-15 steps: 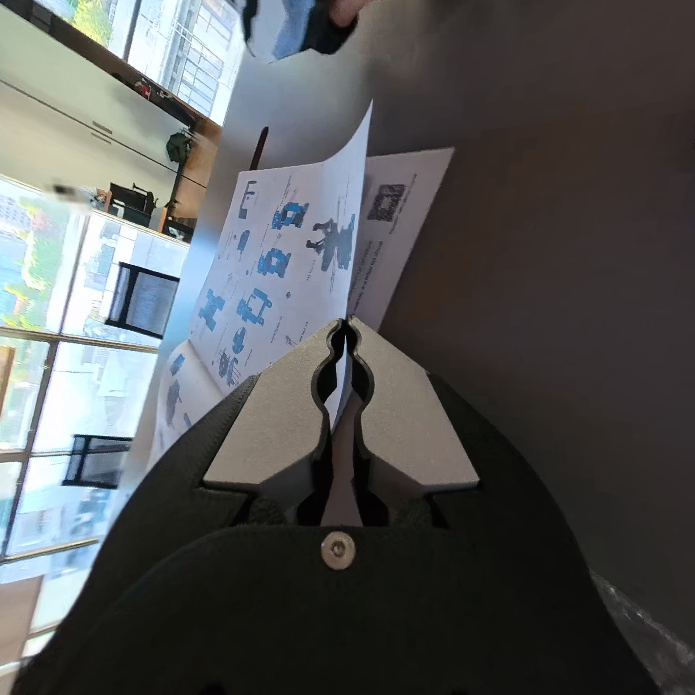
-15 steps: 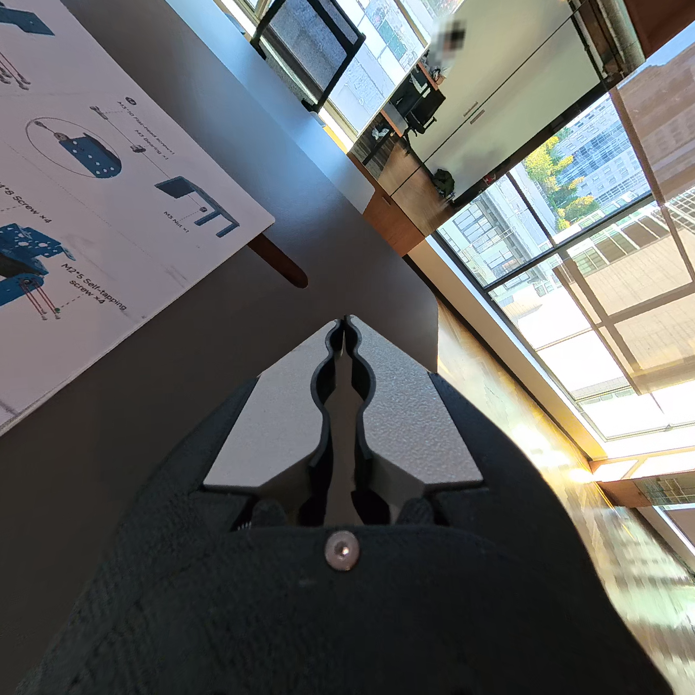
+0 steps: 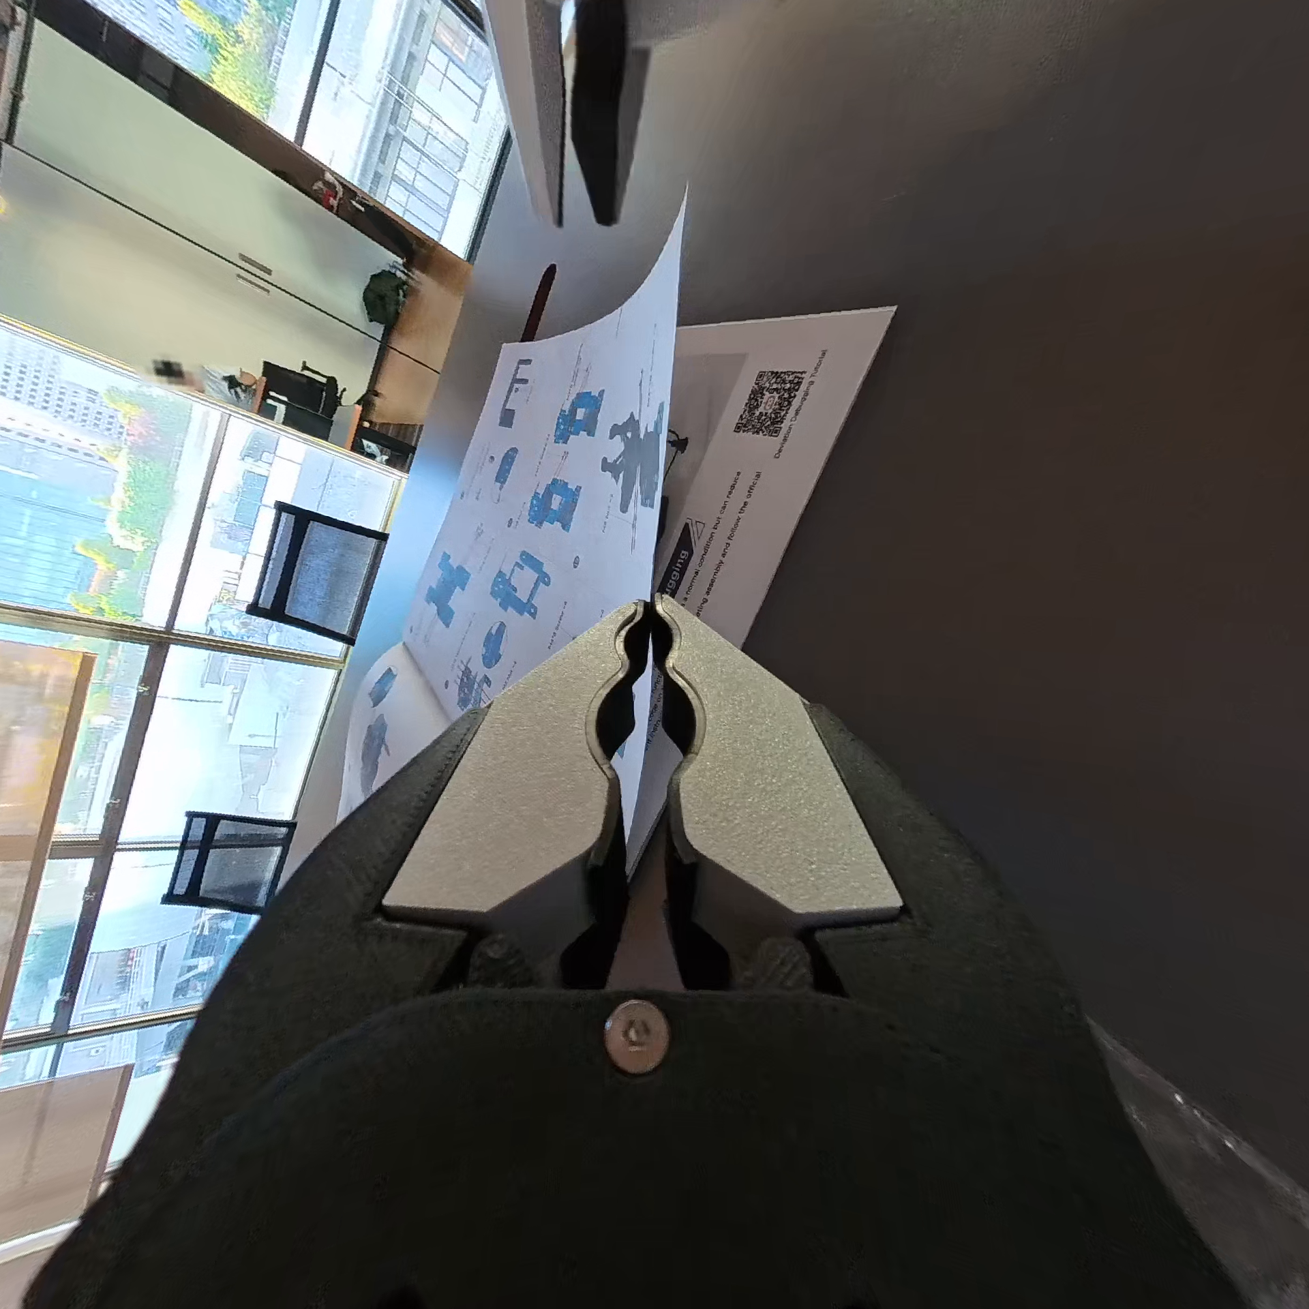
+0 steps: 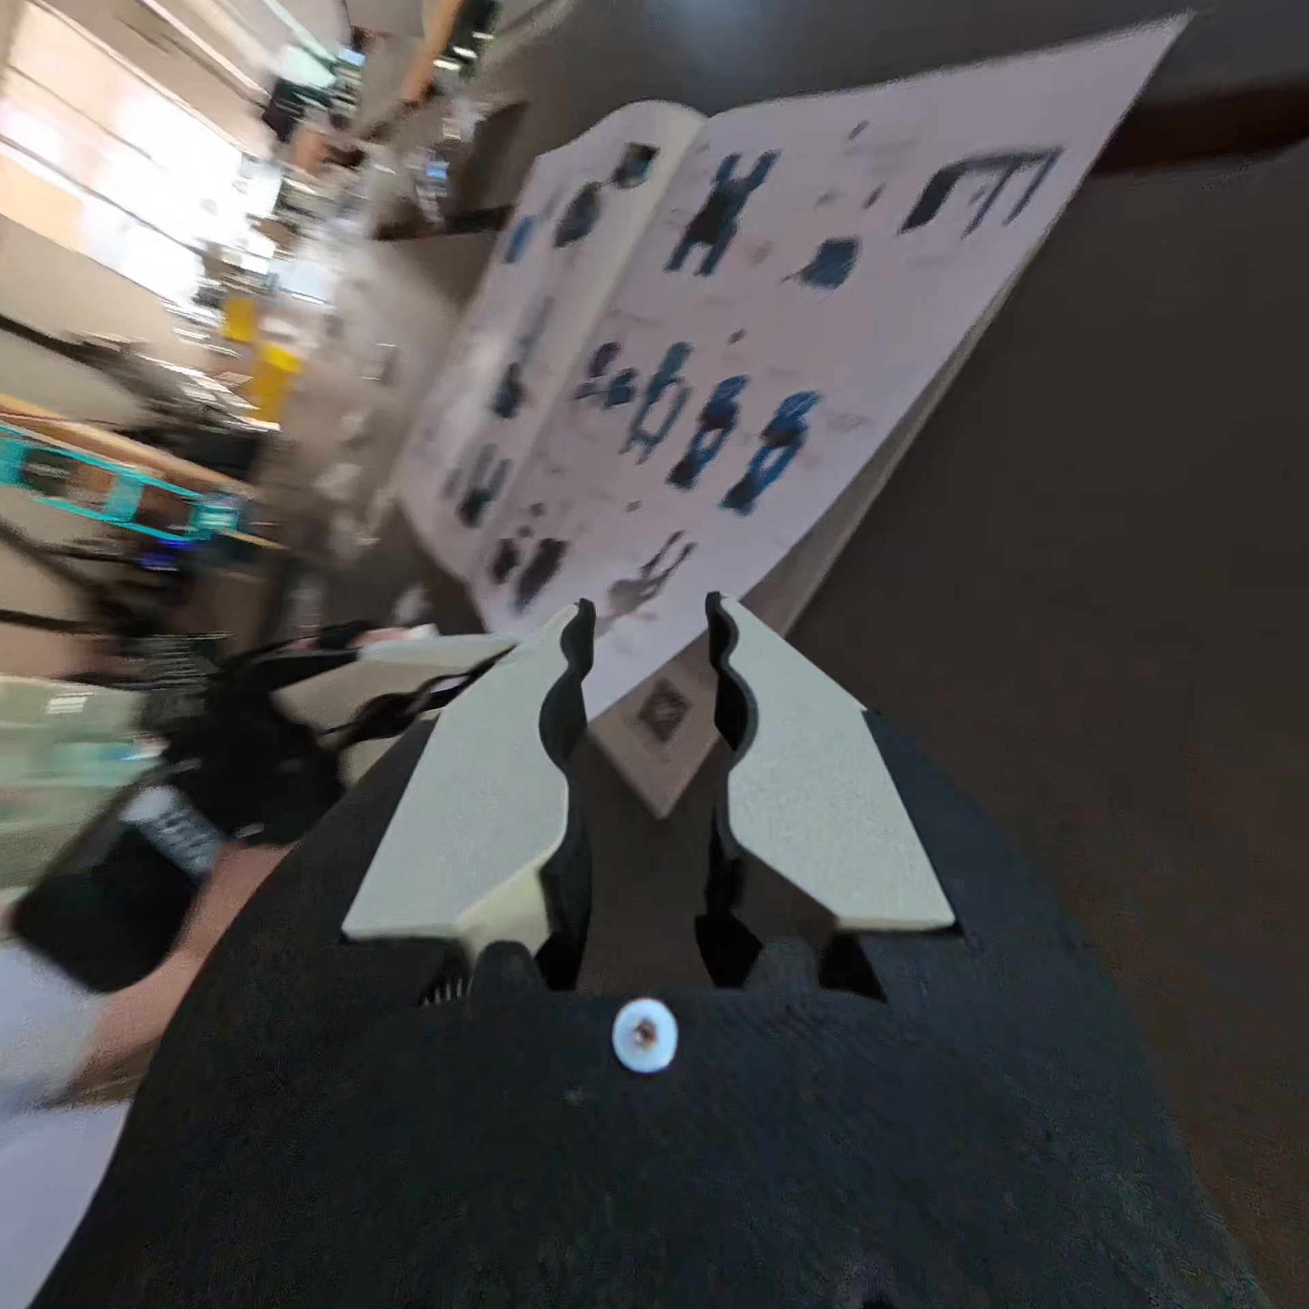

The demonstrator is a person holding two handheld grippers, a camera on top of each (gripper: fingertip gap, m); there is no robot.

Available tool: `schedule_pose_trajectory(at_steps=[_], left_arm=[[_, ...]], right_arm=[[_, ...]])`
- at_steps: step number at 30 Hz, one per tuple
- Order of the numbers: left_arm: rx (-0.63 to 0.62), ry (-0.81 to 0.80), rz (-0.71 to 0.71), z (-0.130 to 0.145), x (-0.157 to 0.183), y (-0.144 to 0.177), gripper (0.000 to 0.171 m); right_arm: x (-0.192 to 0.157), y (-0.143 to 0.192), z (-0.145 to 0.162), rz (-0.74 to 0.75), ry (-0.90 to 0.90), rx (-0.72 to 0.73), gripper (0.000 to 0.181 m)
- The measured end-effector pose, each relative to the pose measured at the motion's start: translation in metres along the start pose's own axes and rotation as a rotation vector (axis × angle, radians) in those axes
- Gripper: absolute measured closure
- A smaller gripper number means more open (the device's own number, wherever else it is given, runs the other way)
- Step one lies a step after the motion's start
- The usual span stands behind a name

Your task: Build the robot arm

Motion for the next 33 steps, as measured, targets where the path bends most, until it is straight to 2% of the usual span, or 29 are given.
schedule_pose_trajectory(at_steps=[1, 2, 4, 9, 14, 18, 33], left_arm=[[0.000, 0.000, -0.001, 0.000, -0.001, 0.000, 0.171], [0.001, -0.002, -0.004, 0.000, -0.001, 0.000, 0.171], [0.002, -0.007, -0.009, -0.001, -0.002, 0.001, 0.171], [0.001, -0.027, -0.022, -0.002, -0.001, 0.003, 0.171], [-0.005, -0.050, 0.008, -0.002, 0.005, 0.001, 0.171], [-0.011, -0.065, 0.015, -0.002, 0.008, 0.000, 0.171], [-0.012, -0.063, 0.014, -0.002, 0.009, -0.002, 0.171]], right_arm=[[-0.003, 0.001, 0.005, -0.077, -0.055, 0.011, 0.151], [0.000, 0.003, 0.010, -0.079, -0.061, 0.024, 0.154], [0.008, 0.013, 0.013, -0.024, 0.028, 0.086, 0.156], [0.026, 0.044, 0.005, 0.087, 0.270, 0.363, 0.156], [0.032, 0.051, -0.002, 0.170, 0.396, 0.462, 0.157], [0.031, 0.047, -0.005, 0.223, 0.479, 0.424, 0.158], [0.034, 0.045, -0.010, 0.253, 0.481, 0.415, 0.159]])
Point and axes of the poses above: each gripper's, where its closed fingertips meet, y back along the fingers, z out of its underside, x = y × z across the jaws, the point moved 7 cm from there along y, back along the fingers, and after that the axes turned 14 degrees about -z, right-handed, at the moved point
